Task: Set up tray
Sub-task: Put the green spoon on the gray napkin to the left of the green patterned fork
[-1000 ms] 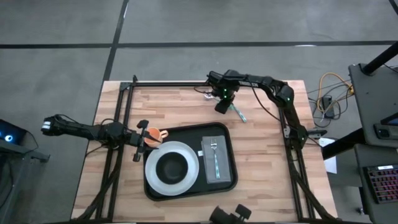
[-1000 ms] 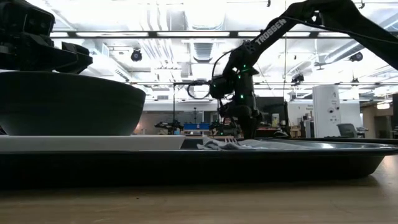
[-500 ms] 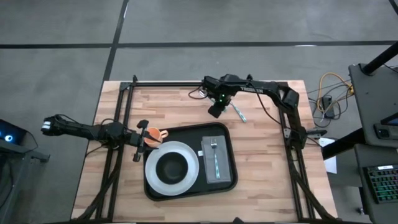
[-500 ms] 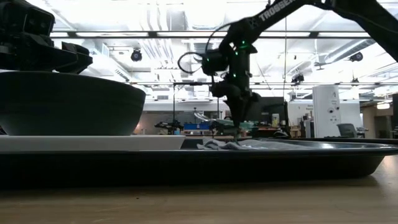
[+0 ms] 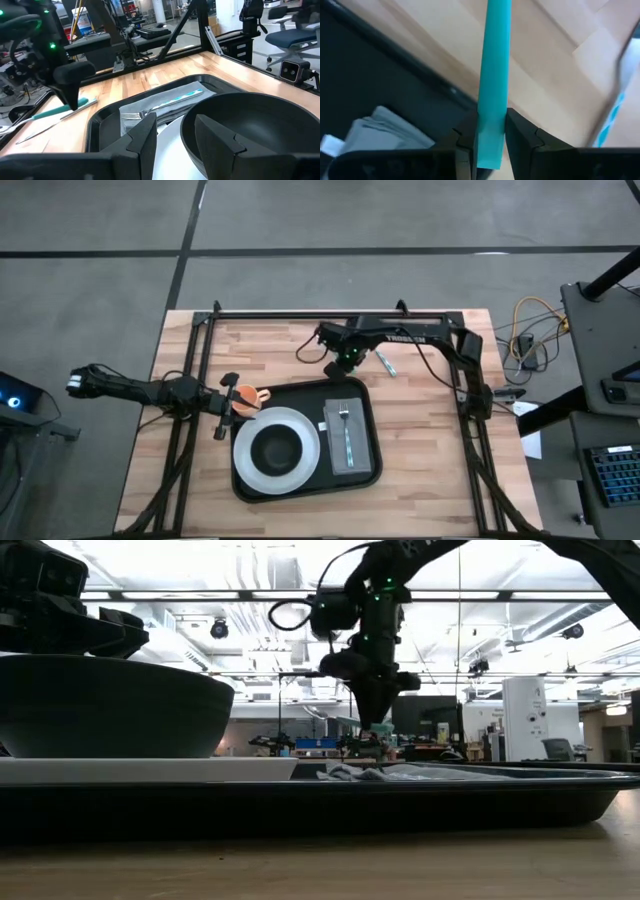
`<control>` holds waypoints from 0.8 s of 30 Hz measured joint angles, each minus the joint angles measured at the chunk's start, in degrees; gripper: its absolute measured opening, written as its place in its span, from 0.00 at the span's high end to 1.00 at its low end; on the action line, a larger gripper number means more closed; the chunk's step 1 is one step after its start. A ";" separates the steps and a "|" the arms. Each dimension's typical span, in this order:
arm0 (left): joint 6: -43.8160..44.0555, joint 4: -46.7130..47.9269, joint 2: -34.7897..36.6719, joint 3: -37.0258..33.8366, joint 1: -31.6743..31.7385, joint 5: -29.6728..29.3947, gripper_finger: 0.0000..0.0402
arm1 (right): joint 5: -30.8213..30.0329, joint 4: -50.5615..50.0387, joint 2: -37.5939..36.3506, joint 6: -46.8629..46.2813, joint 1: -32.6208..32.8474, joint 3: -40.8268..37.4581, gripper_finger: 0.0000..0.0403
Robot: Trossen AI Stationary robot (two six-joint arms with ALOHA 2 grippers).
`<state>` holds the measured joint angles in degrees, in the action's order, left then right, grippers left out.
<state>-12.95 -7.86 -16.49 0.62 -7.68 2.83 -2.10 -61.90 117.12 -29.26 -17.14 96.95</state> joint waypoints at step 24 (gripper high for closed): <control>-0.02 -0.02 0.00 0.00 0.00 0.00 0.71 | -2.24 3.21 0.00 -32.40 18.03 0.00 0.86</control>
<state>-12.97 -7.87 -16.49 0.62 -7.68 2.83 -4.34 -58.69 117.12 -61.66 0.89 96.95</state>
